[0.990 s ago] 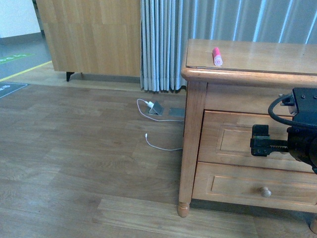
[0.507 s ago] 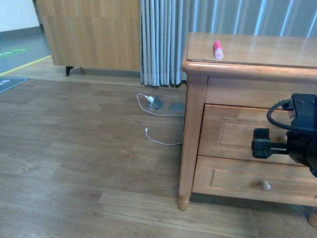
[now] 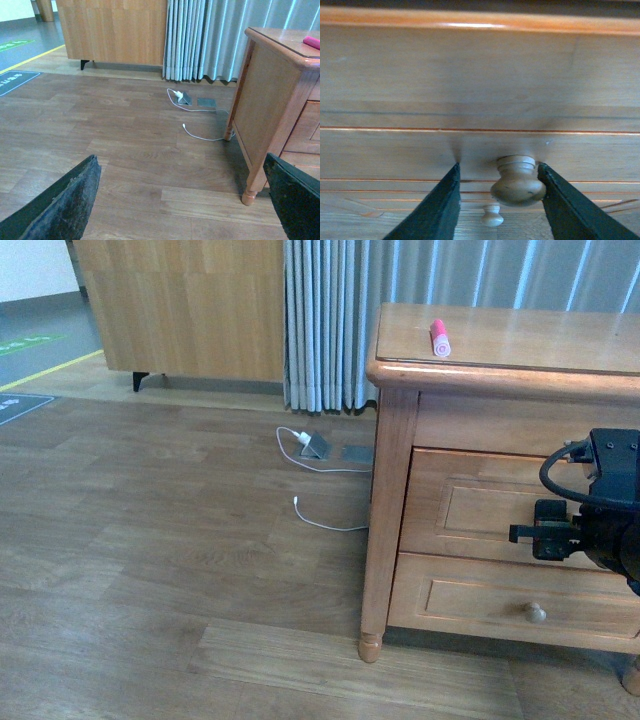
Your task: Place pink marker in drawer with both arms
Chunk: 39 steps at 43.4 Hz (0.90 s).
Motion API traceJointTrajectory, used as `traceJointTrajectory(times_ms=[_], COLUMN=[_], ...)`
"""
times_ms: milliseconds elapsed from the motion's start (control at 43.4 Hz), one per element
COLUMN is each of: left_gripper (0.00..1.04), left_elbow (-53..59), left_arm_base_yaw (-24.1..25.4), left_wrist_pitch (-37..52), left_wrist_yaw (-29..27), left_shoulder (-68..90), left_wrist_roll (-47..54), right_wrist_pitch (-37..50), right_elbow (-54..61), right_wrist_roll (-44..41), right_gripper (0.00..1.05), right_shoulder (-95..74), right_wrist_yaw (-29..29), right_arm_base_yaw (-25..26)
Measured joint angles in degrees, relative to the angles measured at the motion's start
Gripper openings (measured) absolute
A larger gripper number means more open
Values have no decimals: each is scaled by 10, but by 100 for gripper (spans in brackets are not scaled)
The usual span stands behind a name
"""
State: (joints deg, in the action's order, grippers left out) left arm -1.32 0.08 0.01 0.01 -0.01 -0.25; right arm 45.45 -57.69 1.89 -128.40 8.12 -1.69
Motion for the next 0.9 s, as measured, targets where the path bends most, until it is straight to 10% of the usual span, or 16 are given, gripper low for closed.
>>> traceJointTrajectory(times_ms=[161, 898], left_gripper=[99, 99], left_elbow=[0, 0], left_arm_base_yaw=[0, 0], left_wrist_pitch=[0, 0], left_wrist_yaw=[0, 0], left_shoulder=[0, 0], left_wrist_roll=[0, 0], right_wrist_pitch=[0, 40], right_elbow=[0, 103], right_wrist_roll=[-2, 0], right_gripper=[24, 22], right_shoulder=[0, 48], right_wrist_yaw=[3, -41], right_arm_base_yaw=[3, 8])
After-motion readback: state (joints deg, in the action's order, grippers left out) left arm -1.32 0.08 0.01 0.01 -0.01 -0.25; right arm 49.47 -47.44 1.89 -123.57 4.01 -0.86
